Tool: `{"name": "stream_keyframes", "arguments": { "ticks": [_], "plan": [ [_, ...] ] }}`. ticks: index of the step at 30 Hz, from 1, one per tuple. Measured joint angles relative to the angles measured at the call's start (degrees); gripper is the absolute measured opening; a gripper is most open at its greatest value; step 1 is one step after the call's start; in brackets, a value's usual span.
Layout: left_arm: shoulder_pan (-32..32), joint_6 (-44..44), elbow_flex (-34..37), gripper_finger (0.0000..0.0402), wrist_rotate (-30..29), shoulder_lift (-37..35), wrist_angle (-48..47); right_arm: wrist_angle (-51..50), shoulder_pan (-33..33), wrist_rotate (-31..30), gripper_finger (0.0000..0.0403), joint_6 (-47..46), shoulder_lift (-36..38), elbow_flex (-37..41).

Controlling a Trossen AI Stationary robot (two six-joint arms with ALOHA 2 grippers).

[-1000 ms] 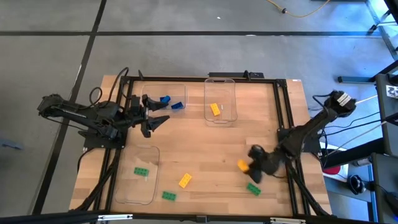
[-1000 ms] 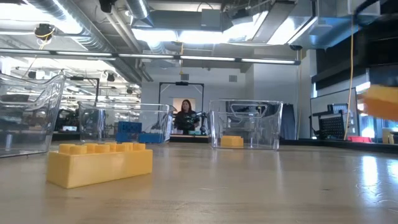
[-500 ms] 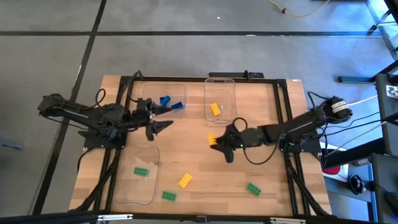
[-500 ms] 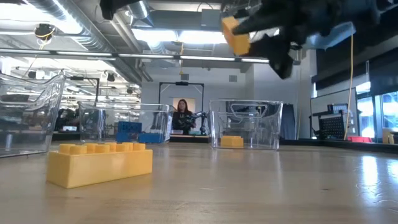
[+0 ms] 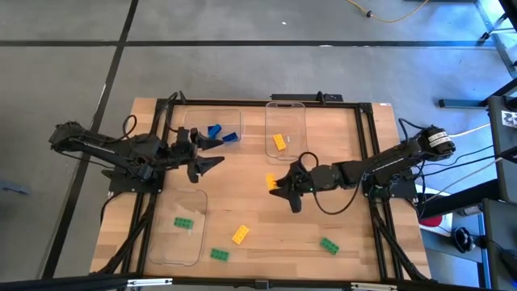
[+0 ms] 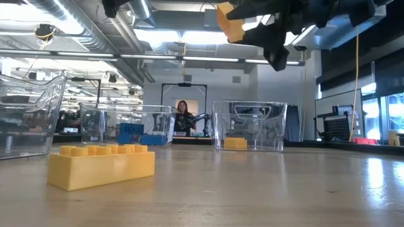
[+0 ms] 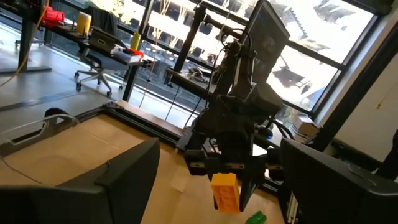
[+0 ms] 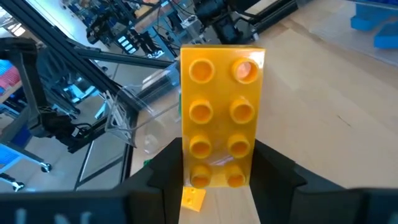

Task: Sort & place blocks by color
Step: Put the right yellow game piece into the top right transparent bin

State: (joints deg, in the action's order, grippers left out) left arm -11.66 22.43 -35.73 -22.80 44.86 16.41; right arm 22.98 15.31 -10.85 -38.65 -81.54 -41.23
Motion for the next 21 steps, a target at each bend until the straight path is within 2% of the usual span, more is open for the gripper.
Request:
{"name": "stream_keyframes", "arguments": {
  "ticks": [21],
  "plan": [
    [0.0, 2.7, 0.0, 0.0323, 3.0, 0.0, 0.0, 4.3, 0.1, -1.7, 0.0141, 1.4, 0.0, 0.0]
  ]
}}
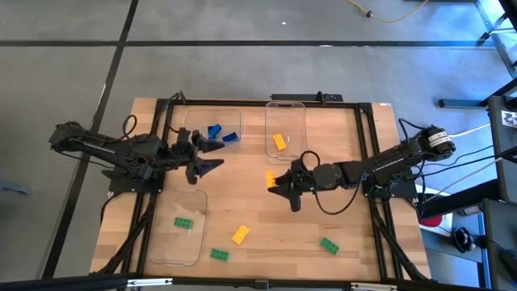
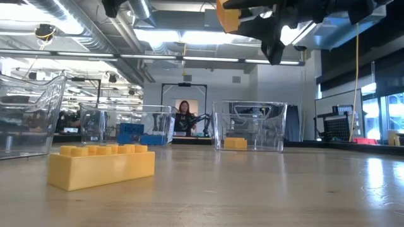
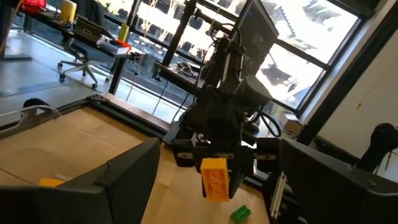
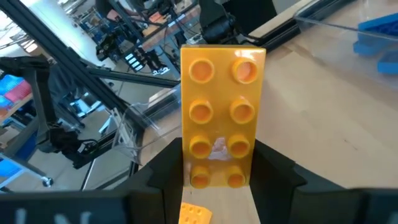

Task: Sort & place blocks by color
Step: Put the right yellow game piece into the top right transparent bin

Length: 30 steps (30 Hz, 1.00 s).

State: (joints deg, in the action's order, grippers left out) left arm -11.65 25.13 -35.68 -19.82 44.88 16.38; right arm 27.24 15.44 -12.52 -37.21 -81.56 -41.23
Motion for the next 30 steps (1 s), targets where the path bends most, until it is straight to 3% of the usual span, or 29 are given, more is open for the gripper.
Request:
{"name": "stream_keyframes", "arguments": {
  "ticks": [8, 17, 25, 30],
  "plan": [
    [0.0, 2.0, 0.0, 0.0323, 0.6, 0.0, 0.0, 3.3, 0.0, -6.5, 0.0141, 1.1, 0.0, 0.0],
    [0.0, 1.4, 0.0, 0.0323, 0.9, 0.0, 0.3, 4.7, 0.4, -6.5, 0.0141, 1.9, 0.0, -0.3],
    [0.0, 1.2, 0.1, 0.0323, 1.0, 3.0, 0.0, -15.9, 0.5, -5.8, 0.0141, 8.9, -1.2, -12.0],
    [0.0, -1.4, 0.1, 0.0322, 2.3, 6.3, 2.0, -16.1, -0.6, -5.7, 0.0141, 10.9, -4.0, -15.7]
  ]
}}
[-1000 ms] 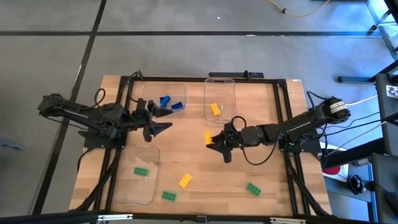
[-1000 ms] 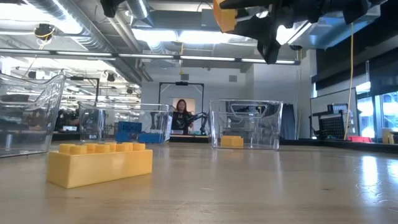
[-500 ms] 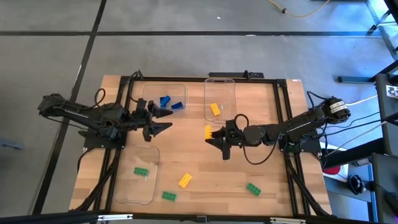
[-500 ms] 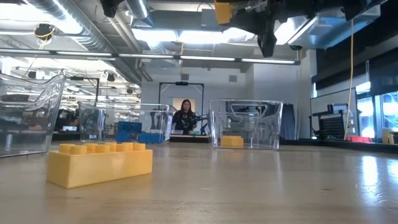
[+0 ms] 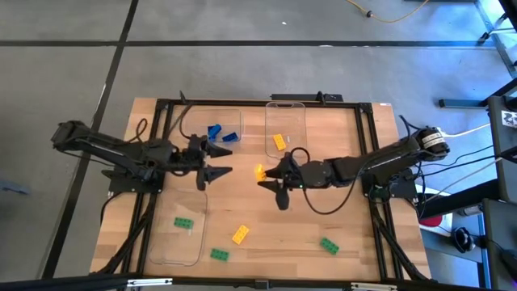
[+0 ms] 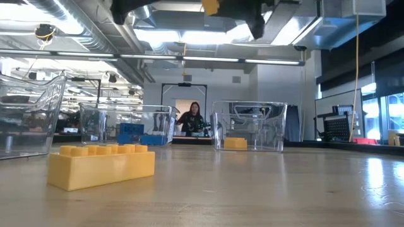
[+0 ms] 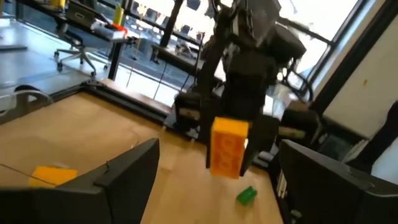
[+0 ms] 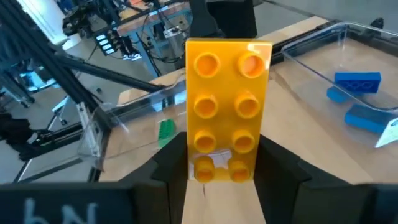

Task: Sort & place blocks by color
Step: Put the right yellow game piece into the top right transparent bin

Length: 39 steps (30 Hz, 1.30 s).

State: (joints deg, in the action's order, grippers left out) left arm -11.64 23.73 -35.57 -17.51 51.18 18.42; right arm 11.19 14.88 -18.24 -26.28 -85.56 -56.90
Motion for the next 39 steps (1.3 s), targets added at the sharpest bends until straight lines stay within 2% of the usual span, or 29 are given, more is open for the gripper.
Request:
{"name": "stream_keyframes", "arguments": {
  "ticks": [11, 21, 28, 33, 39],
  "plan": [
    [0.0, -6.8, 0.0, 0.0322, 0.7, 11.6, 13.6, 14.9, -1.6, 3.5, 0.0141, 1.1, -5.1, -0.3],
    [0.0, -7.4, -0.1, 0.0322, 3.7, 20.3, 26.5, 14.8, -2.9, 7.6, 0.0141, 1.1, -5.2, -0.3],
    [0.0, -6.1, -0.1, 0.0316, 1.6, 20.9, 27.9, 14.7, -3.5, 8.7, 0.0141, 1.1, -5.2, -0.3],
    [0.0, -6.0, -0.1, 0.0270, 1.2, 20.8, 28.9, 14.8, -3.5, 8.9, 0.0141, 1.1, -5.2, -0.3],
    [0.0, -5.9, -0.1, 0.0159, 1.9, 20.8, 28.7, 14.8, -3.5, 9.0, 0.0141, 1.0, -5.2, -0.2]
  ]
}}
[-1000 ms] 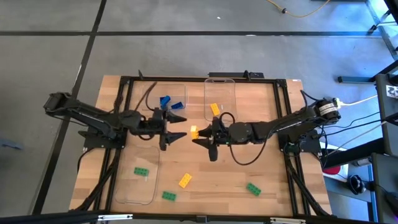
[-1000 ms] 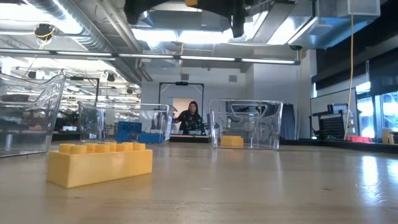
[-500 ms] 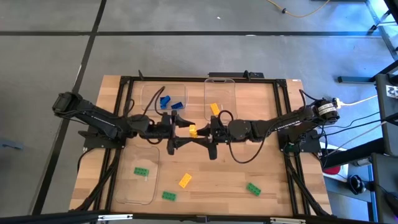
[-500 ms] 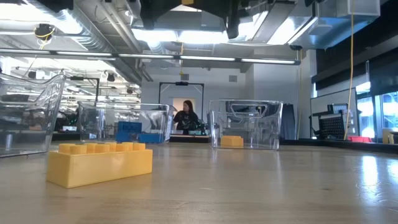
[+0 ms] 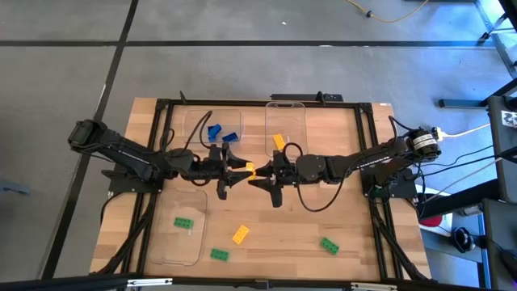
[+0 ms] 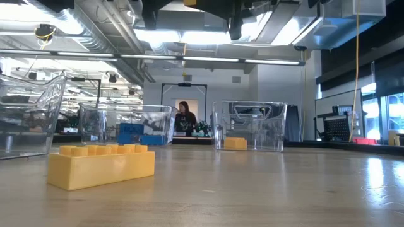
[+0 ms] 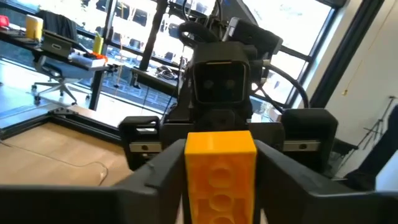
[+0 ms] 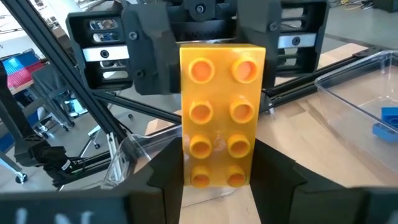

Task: Sort & place blocks by color
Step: Put the right yellow game piece into the top right transparent bin

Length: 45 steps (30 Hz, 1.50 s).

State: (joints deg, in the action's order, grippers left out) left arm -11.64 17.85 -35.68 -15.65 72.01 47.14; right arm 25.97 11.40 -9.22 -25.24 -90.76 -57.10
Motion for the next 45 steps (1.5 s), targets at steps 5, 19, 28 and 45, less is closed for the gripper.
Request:
{"name": "stream_keyframes", "arguments": {
  "ticks": [5, 19, 28, 45],
  "plan": [
    [0.0, 0.6, 0.0, 0.0122, 0.3, 0.0, 0.0, 0.0, 0.0, 0.1, 0.0142, -0.3, 0.0, 0.0],
    [0.2, -0.5, 0.0, 0.0122, 0.0, -9.7, -10.6, -2.5, -2.0, 0.7, 0.0305, -3.0, 2.8, 0.0],
    [0.2, -0.4, 0.0, 0.0122, 0.1, -11.1, -12.4, -3.9, -2.7, 6.3, 0.0288, -2.9, 3.4, 0.0],
    [0.8, 1.4, 0.0, 0.0122, 1.3, -9.3, -10.0, -4.4, -2.7, 6.0, 0.0287, 1.5, 3.4, 0.0]
  ]
}}
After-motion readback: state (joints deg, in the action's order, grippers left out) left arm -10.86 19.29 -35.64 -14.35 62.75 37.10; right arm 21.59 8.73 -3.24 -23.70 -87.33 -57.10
